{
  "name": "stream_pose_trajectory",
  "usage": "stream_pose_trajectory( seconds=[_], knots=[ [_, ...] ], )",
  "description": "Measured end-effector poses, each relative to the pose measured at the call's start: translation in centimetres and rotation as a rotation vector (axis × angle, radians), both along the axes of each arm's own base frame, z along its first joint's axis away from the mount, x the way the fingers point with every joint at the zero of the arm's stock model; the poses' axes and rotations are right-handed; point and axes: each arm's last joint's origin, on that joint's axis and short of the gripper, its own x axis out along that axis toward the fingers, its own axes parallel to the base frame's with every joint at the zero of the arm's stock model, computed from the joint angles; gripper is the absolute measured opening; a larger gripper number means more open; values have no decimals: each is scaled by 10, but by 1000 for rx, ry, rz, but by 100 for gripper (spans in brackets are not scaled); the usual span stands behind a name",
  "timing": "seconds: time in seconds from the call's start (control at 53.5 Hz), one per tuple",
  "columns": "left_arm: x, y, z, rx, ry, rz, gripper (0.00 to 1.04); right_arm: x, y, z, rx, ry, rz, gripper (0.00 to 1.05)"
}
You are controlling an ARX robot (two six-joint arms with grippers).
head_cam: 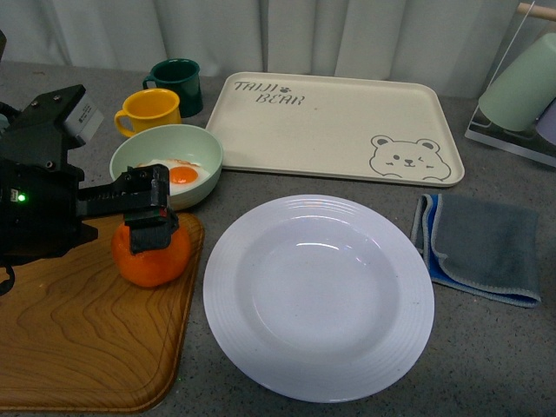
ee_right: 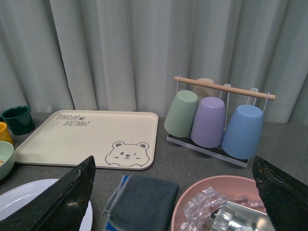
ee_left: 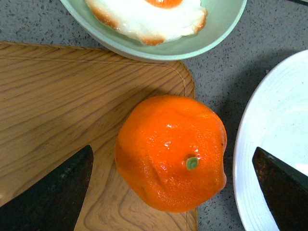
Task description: Place orange and plate with both arms
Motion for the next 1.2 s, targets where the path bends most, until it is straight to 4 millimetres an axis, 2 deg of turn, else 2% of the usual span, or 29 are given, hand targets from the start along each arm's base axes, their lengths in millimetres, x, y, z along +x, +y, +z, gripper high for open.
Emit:
stream_pose_trajectory(
  seconds=[0.224,0.337,0.43,0.542,0.636,0.711,0.804,0.898,1.029,1.197],
  knots=[
    [1,-5,-8,9,27,-18,97,0,0,0,0,0,0,95],
    [1,-6,-8,10,29,-23,73,0,0,0,0,0,0,95],
    [1,-6,-8,10,33,-24,57,0,0,0,0,0,0,95],
    [0,-7,2,-5,10,-31,47,0,0,0,0,0,0,95],
    [-3,-14,17,-37,-25,-53,45,0,0,0,0,0,0,95],
    [-6,-30,30,-61,-60,-100,44,0,0,0,0,0,0,95],
    [-8,-53,36,-82,-79,-153,44,0,0,0,0,0,0,95],
    [-10,-72,34,-106,-78,-188,43,0,0,0,0,0,0,95],
    [-12,-101,16,-90,-33,-228,43,0,0,0,0,0,0,95],
    [-13,-120,4,-66,-8,-259,43,0,0,0,0,0,0,95]
  ],
)
